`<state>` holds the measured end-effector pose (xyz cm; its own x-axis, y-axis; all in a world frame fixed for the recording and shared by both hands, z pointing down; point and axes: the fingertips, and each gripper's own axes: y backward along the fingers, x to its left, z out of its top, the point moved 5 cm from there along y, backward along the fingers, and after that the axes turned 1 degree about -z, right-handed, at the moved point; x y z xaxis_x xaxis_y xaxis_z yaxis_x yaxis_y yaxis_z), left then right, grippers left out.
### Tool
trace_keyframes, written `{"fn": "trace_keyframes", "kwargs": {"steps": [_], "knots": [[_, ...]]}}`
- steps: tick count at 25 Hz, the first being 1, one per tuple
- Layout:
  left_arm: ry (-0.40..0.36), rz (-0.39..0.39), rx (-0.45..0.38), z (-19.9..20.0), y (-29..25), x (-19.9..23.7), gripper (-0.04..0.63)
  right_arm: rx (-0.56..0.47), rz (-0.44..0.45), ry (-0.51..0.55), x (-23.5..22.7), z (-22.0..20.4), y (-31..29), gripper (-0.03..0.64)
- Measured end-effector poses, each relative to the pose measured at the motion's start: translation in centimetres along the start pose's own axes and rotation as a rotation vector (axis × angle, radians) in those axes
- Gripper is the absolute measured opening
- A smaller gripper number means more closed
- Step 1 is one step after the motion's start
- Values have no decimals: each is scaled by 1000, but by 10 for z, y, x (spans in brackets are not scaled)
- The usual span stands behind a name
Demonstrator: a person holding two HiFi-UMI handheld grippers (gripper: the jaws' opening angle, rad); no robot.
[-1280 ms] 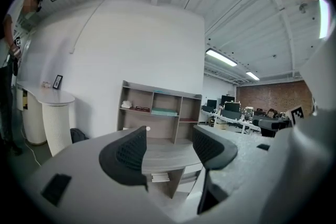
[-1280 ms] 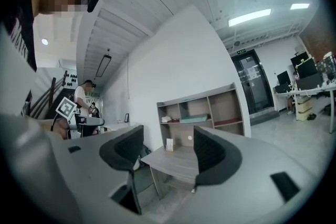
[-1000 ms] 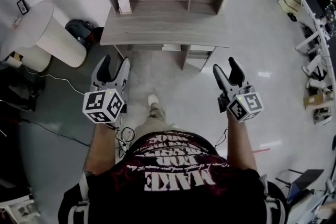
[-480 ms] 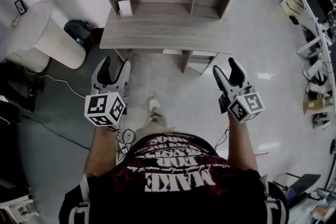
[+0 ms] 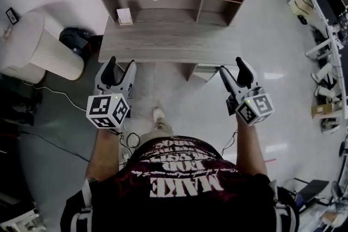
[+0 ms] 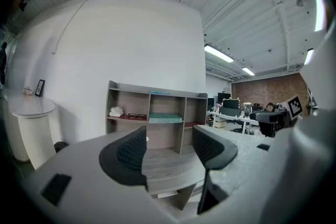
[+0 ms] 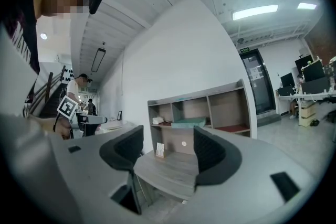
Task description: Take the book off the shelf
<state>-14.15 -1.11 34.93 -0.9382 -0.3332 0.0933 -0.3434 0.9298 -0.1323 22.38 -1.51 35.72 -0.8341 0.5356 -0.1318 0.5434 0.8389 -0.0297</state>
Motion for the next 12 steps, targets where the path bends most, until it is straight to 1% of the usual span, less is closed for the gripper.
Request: {"fn": "trace_keyframes", "kwargs": {"steps": [7, 12], "knots": [[14, -12, 13, 11, -62, 48, 265, 29, -39, -10, -20, -1, -58, 301], [26, -3, 41, 7, -90, 90, 265, 51, -51, -26, -24, -10, -102, 301]]}}
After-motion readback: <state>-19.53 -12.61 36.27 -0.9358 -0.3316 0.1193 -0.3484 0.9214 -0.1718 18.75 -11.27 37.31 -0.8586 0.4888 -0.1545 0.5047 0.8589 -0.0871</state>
